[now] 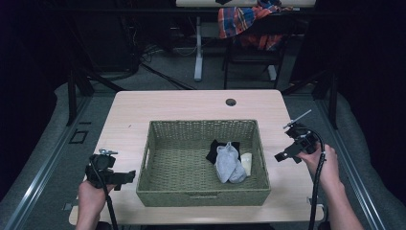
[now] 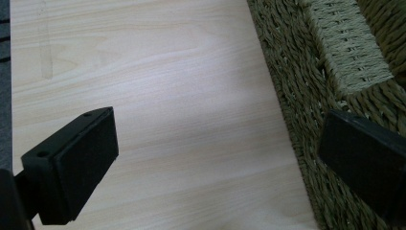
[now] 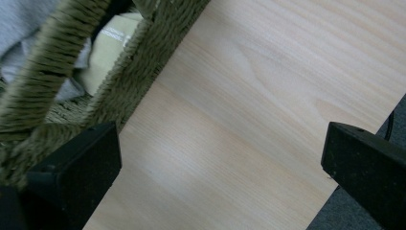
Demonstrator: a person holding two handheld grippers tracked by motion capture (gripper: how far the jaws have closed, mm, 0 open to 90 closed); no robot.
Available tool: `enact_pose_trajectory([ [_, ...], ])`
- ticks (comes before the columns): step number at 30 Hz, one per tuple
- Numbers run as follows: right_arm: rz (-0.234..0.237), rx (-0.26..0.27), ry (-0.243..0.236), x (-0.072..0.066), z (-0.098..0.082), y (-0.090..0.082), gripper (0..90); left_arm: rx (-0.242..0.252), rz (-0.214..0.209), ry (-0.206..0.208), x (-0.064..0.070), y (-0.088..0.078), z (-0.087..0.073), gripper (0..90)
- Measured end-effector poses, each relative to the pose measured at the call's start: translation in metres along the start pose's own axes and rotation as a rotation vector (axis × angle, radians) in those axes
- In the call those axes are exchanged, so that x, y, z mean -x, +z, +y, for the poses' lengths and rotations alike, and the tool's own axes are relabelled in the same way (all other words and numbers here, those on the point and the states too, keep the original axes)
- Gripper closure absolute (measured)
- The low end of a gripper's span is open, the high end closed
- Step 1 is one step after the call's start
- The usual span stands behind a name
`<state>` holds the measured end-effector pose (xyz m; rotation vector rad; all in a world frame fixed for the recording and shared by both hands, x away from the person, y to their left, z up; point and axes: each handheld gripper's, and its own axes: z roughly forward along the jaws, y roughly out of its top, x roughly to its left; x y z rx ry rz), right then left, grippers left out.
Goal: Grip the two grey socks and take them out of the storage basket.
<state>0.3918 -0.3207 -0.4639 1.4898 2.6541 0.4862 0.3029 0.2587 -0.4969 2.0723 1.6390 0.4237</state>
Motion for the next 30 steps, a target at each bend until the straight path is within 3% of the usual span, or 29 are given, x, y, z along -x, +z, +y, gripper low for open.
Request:
enact_pose_trajectory([
  [5,-0.001,0.033,-0.005,-0.005,0.003,-0.010,0.0,0.002,0.001,0.003,0.001,0.000,0.000,0.5],
  [9,0.012,0.045,-0.039,-0.013,0.009,-0.023,0.0,0.002,0.001,0.000,0.001,0.000,0.000,0.5],
  [18,0.049,0.073,-0.106,-0.043,0.025,-0.040,0.0,0.000,0.001,0.000,0.001,0.000,0.000,0.5],
  [30,0.102,0.068,-0.179,-0.082,0.053,-0.032,0.0,-0.004,0.000,0.002,0.000,0.001,0.000,0.5],
])
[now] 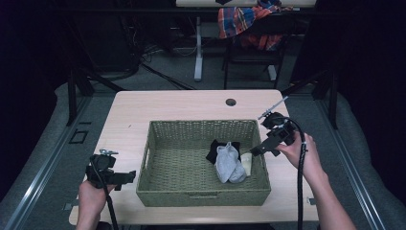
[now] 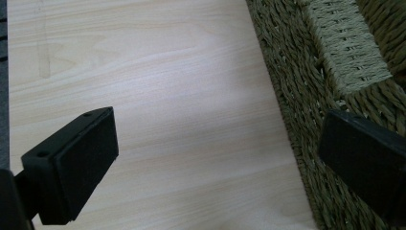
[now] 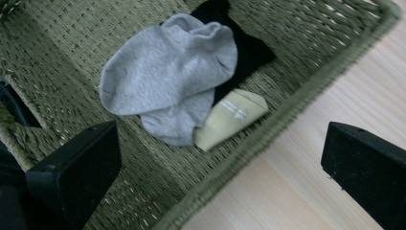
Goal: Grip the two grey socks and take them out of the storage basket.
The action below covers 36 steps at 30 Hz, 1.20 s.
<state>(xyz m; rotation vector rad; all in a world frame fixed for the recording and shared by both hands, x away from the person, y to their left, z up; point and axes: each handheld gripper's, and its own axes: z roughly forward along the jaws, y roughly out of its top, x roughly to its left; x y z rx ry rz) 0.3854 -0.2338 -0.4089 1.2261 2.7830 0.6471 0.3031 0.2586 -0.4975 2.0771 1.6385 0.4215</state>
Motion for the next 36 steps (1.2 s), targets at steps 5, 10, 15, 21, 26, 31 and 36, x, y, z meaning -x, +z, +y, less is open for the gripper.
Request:
enact_pose_trajectory([
  [5,0.021,-0.012,-0.014,-0.010,0.009,0.012,0.0,0.002,0.000,-0.001,0.000,0.000,0.000,0.5],
  [10,0.030,-0.051,-0.040,-0.017,0.017,0.024,0.3,-0.002,-0.001,-0.001,0.000,0.000,0.000,0.5],
  [15,0.031,-0.077,-0.062,-0.023,0.024,0.037,3.2,-0.002,-0.001,-0.002,0.000,0.000,0.000,0.5],
  [21,0.032,-0.116,-0.089,-0.029,0.033,0.051,4.5,-0.003,-0.001,-0.002,0.000,0.001,0.000,0.5],
  [26,0.044,-0.145,-0.094,-0.031,0.040,0.063,5.6,-0.004,-0.001,-0.002,0.000,0.001,0.000,0.6],
  [31,0.037,-0.162,-0.097,-0.031,0.045,0.072,10.7,-0.006,0.000,-0.001,0.000,0.001,0.000,0.5],
  [36,0.026,-0.206,-0.092,-0.033,0.050,0.088,19.2,-0.009,-0.001,0.002,0.000,0.001,0.000,0.5],
])
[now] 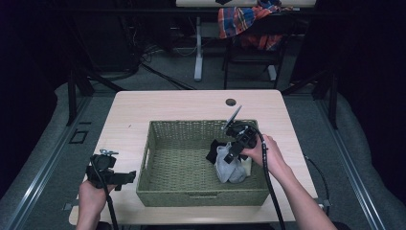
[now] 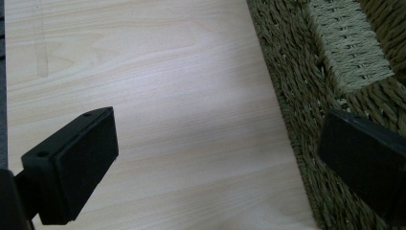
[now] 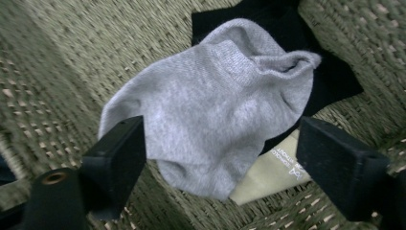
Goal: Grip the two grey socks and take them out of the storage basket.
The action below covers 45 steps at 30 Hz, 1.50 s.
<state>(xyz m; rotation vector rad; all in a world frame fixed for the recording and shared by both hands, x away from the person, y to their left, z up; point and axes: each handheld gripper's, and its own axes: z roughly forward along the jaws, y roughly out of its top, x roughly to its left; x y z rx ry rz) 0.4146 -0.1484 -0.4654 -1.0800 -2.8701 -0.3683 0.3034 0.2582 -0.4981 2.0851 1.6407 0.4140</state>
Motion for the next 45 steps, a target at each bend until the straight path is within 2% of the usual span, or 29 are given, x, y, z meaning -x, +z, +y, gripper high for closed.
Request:
enact_pose_trajectory([
  [3,0.002,-0.026,-0.003,0.000,0.005,0.009,20.4,0.001,0.002,-0.001,0.000,0.000,0.000,0.5],
  [4,-0.010,-0.036,-0.006,-0.003,0.006,0.014,25.1,0.002,0.002,-0.001,0.000,0.000,0.000,0.5],
  [8,-0.031,-0.044,-0.018,-0.005,0.007,0.021,31.8,0.002,0.001,0.003,0.000,0.000,0.000,0.6],
  [9,-0.033,-0.055,-0.020,-0.006,0.008,0.023,40.7,0.000,0.000,0.005,0.000,0.000,0.000,0.6],
  [10,-0.033,-0.055,-0.020,-0.006,0.008,0.023,40.7,0.000,0.000,0.006,0.000,0.000,0.000,0.6],
  [11,-0.037,-0.051,-0.028,-0.006,0.008,0.024,45.6,-0.001,0.000,0.005,0.000,0.000,0.000,0.6],
  [12,-0.033,-0.059,-0.022,-0.006,0.008,0.024,56.9,0.001,0.000,0.004,0.000,0.000,0.000,0.6],
  [13,-0.033,-0.059,-0.022,-0.006,0.008,0.024,56.9,-0.001,0.000,0.004,0.000,0.000,0.000,0.6],
  [14,-0.009,-0.051,-0.011,-0.006,0.007,0.025,66.7,-0.002,0.000,0.002,0.000,0.000,0.000,0.6],
  [15,-0.009,-0.051,-0.011,-0.006,0.007,0.025,66.7,-0.002,0.000,0.002,0.000,0.000,0.000,0.6],
  [16,-0.007,-0.049,-0.008,-0.005,0.006,0.024,74.4,0.000,0.000,0.005,0.000,0.000,0.000,0.6],
  [17,-0.007,-0.049,-0.008,-0.005,0.006,0.024,74.4,0.000,0.000,0.005,0.000,0.000,0.000,0.6],
  [18,0.000,-0.050,-0.003,-0.004,0.005,0.023,78.1,0.000,0.000,0.005,0.000,0.000,0.000,0.6],
  [24,0.012,-0.039,0.001,-0.002,0.003,0.016,78.9,-0.002,-0.001,0.004,0.000,0.000,0.000,0.6],
  [26,0.030,-0.018,0.019,0.000,0.000,0.013,75.2,-0.001,-0.001,0.004,0.000,0.000,0.000,0.6],
  [29,0.034,-0.027,0.023,0.002,-0.001,0.014,71.4,0.000,-0.001,0.003,0.001,0.000,0.000,0.6],
  [30,0.031,-0.041,0.023,0.001,-0.001,0.014,72.7,0.000,-0.001,0.004,0.001,0.000,0.000,0.6],
  [33,0.035,-0.041,0.027,0.000,-0.001,0.016,75.4,0.000,-0.002,0.004,0.001,0.000,0.000,0.6],
  [36,0.015,-0.054,0.009,-0.001,-0.001,0.015,82.4,-0.002,-0.002,0.005,0.000,0.000,0.000,0.6],
  [38,0.016,-0.058,0.017,-0.002,-0.002,0.013,85.7,-0.003,-0.002,0.006,0.000,0.000,0.000,0.6],
  [45,0.027,-0.046,0.019,-0.001,-0.003,0.011,87.4,-0.003,-0.002,0.007,0.001,0.000,0.000,0.6],
])
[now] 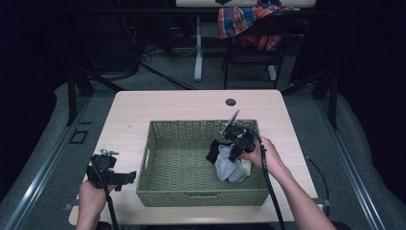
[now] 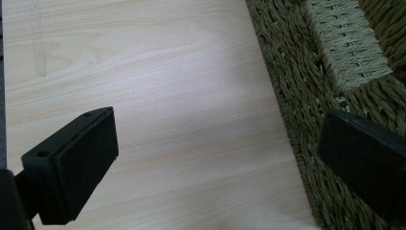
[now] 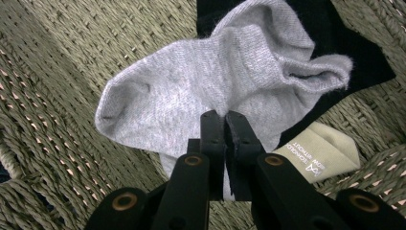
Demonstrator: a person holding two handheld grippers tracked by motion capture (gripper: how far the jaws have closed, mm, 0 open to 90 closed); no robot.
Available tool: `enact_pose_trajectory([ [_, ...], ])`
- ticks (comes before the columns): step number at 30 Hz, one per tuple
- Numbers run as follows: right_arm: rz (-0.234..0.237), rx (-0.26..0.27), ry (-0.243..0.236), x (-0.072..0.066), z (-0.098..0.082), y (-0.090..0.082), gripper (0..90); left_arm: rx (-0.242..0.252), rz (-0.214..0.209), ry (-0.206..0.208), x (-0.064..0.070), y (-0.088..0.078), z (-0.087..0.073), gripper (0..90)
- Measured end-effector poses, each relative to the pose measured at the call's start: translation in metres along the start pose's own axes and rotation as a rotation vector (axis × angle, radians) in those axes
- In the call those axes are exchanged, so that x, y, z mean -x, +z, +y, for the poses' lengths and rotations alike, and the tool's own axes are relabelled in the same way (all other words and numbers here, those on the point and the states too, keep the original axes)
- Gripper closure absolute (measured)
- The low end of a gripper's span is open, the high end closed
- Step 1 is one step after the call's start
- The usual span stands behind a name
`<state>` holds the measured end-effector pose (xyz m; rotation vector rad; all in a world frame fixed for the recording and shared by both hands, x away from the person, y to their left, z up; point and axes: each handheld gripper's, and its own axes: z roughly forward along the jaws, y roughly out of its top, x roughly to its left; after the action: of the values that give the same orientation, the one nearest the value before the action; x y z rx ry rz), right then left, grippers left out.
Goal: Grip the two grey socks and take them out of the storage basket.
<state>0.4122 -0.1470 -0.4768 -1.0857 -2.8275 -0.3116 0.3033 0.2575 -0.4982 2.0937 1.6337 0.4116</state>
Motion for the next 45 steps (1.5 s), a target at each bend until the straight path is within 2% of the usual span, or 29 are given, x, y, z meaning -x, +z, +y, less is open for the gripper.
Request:
enact_pose_trajectory([
  [4,-0.013,-0.004,-0.014,0.000,-0.001,-0.004,87.5,0.002,0.000,-0.004,0.000,0.000,0.000,0.6],
  [5,-0.007,0.030,-0.001,0.000,-0.002,-0.010,87.5,0.003,0.001,-0.005,0.000,0.000,0.000,0.6],
  [8,-0.003,0.072,0.011,0.000,-0.006,-0.022,87.5,0.001,0.000,0.000,0.000,0.000,0.000,0.6],
  [10,-0.014,0.069,0.006,0.001,-0.007,-0.026,87.5,0.000,0.000,0.001,0.000,0.000,0.000,0.6],
  [14,-0.012,0.100,0.002,0.001,-0.010,-0.036,87.6,0.001,0.001,0.000,0.000,0.000,0.000,0.6],
  [19,0.007,0.159,0.023,0.004,-0.017,-0.050,87.6,0.002,0.001,-0.001,0.000,0.000,0.000,0.6],
  [23,-0.001,0.176,0.015,0.005,-0.020,-0.062,87.6,0.002,0.001,-0.001,0.000,0.000,0.000,0.6],
  [26,-0.011,0.214,0.025,0.005,-0.025,-0.073,87.6,-0.003,0.000,0.003,0.000,0.000,0.000,0.6],
  [28,-0.016,0.213,0.017,0.006,-0.027,-0.077,87.6,-0.003,0.000,0.003,0.000,0.000,0.000,0.6],
  [29,-0.008,0.233,0.031,0.005,-0.028,-0.077,87.6,-0.002,0.000,0.002,0.000,0.000,0.000,0.6],
  [30,-0.020,0.230,0.024,0.006,-0.028,-0.079,87.6,-0.002,0.000,0.002,0.000,0.000,0.000,0.6],
  [32,-0.017,0.240,0.035,0.005,-0.029,-0.080,87.6,-0.002,0.000,0.002,0.001,0.000,0.000,0.6],
  [38,-0.027,0.240,0.027,0.006,-0.031,-0.085,87.5,-0.003,-0.001,0.002,0.000,0.000,0.000,0.6],
  [45,-0.031,0.280,0.038,0.005,-0.036,-0.095,87.5,-0.003,-0.002,0.002,0.000,0.000,0.000,0.6],
])
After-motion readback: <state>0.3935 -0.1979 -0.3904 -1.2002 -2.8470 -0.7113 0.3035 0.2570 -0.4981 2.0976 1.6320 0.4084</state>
